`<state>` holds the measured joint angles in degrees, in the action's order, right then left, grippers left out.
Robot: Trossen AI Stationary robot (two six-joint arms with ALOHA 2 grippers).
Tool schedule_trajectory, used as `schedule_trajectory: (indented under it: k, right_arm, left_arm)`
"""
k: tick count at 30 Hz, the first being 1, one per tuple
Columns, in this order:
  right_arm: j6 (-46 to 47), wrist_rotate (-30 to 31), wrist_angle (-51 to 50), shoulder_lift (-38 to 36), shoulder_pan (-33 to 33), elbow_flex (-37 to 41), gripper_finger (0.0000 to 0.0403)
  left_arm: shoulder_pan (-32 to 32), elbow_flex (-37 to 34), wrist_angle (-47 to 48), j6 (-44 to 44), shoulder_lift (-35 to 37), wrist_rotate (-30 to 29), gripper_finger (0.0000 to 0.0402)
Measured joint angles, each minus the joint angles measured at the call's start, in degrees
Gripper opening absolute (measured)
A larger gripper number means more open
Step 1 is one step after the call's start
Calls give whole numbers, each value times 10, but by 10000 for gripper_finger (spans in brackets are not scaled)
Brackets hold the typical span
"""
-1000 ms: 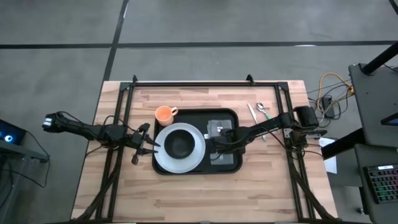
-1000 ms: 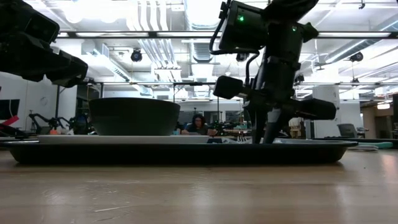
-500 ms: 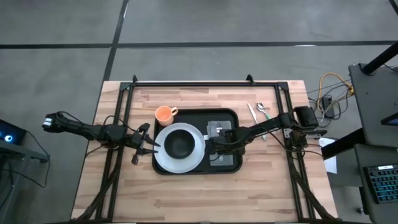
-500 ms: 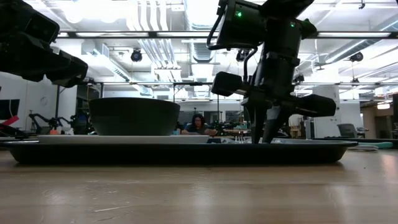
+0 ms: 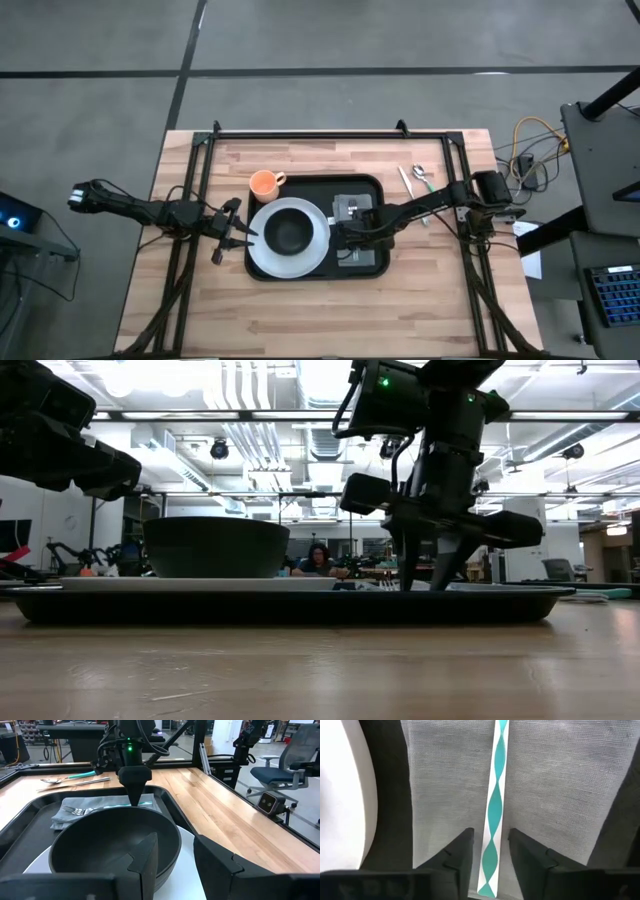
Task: Set up tray
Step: Put the blue spoon to the left of the white and blue fork on the gray napkin on the black serving tray
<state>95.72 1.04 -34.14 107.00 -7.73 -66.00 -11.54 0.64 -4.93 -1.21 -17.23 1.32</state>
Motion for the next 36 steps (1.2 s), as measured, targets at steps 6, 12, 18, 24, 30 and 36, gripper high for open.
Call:
schedule_trajectory:
  k: [6, 12, 18, 24, 30, 36]
  right_arm:
    - [-4, 0, 0, 0, 0, 0, 155]
    - [-15, 1, 0, -4, 3, -2, 176]
    - [-25, 1, -1, -5, 8, -2, 180]
    - [-49, -7, 0, -8, 15, -2, 178]
    - [-88, -14, 0, -26, 31, -2, 170]
    - [-159, -14, -2, -54, 55, -2, 167]
  left_arm:
    - [0, 0, 0, 0, 0, 0, 109]
    - [0, 0, 0, 0, 0, 0, 109]
    - [0, 0, 0, 0, 0, 0, 109]
    - [0, 0, 0, 0, 0, 0, 109]
    - [0, 0, 0, 0, 0, 0, 109]
    - [0, 0, 0, 0, 0, 0, 109]
